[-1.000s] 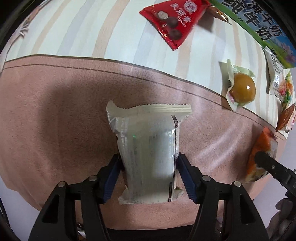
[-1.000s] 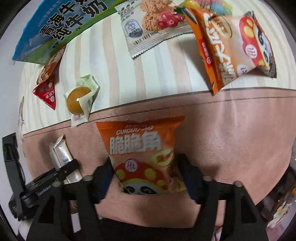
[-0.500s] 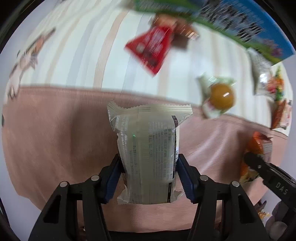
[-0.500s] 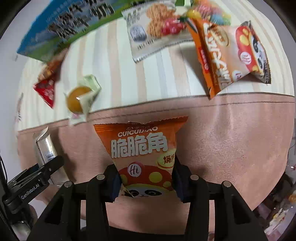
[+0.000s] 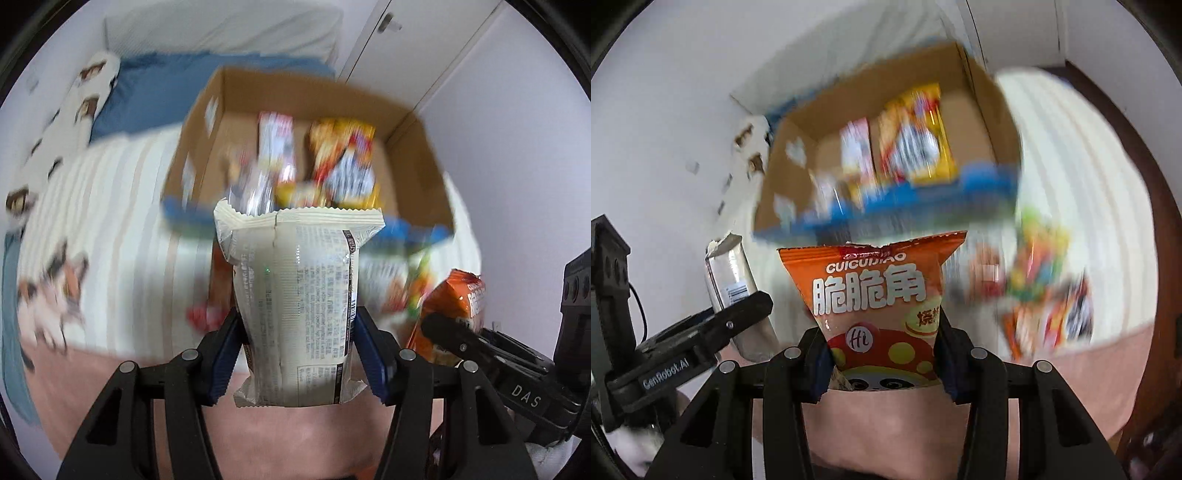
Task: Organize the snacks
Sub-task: 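Lower both packs into the box and open both tools, then grasp the brown cookie pack with left tool while right grasps Nitz cookie pack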
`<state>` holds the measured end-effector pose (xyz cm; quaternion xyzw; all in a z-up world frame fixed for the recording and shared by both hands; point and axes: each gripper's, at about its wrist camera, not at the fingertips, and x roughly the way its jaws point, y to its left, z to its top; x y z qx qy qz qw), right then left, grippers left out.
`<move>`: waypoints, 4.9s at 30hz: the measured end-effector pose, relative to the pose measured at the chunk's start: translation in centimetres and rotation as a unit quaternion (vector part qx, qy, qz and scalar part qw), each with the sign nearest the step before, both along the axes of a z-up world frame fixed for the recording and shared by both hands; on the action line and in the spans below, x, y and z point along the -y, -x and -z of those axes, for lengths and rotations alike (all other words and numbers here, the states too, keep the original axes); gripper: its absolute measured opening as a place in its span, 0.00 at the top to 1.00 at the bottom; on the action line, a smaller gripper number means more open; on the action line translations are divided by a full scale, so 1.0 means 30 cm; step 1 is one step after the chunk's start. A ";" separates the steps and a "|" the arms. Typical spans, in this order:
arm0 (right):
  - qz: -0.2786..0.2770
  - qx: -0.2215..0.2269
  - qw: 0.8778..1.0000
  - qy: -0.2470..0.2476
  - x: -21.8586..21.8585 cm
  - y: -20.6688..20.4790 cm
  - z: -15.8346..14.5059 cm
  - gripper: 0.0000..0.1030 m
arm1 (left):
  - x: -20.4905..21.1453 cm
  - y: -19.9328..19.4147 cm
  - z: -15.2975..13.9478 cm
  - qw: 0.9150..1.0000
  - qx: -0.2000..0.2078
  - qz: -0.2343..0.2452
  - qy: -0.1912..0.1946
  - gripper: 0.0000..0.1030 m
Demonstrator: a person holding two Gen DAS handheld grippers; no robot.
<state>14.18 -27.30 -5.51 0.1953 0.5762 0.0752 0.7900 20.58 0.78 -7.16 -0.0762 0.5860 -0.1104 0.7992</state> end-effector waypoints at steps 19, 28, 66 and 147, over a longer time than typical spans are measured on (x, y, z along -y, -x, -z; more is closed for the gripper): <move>0.022 -0.031 0.993 0.111 0.056 -0.834 0.126 0.52 | 0.030 -0.857 0.206 0.993 -0.069 0.016 -0.091 0.45; 0.043 -0.054 0.991 0.112 0.069 -0.934 0.261 0.07 | 0.015 -0.991 0.381 0.988 -0.119 0.011 -0.102 0.40; 0.019 0.043 0.986 0.160 -0.020 -0.469 0.067 0.05 | 0.027 -0.427 0.009 0.993 0.074 -0.009 -0.093 0.09; -0.003 -0.157 0.986 0.054 -0.107 0.275 0.591 0.21 | -0.110 0.385 0.698 0.982 -0.184 -0.018 -0.035 0.34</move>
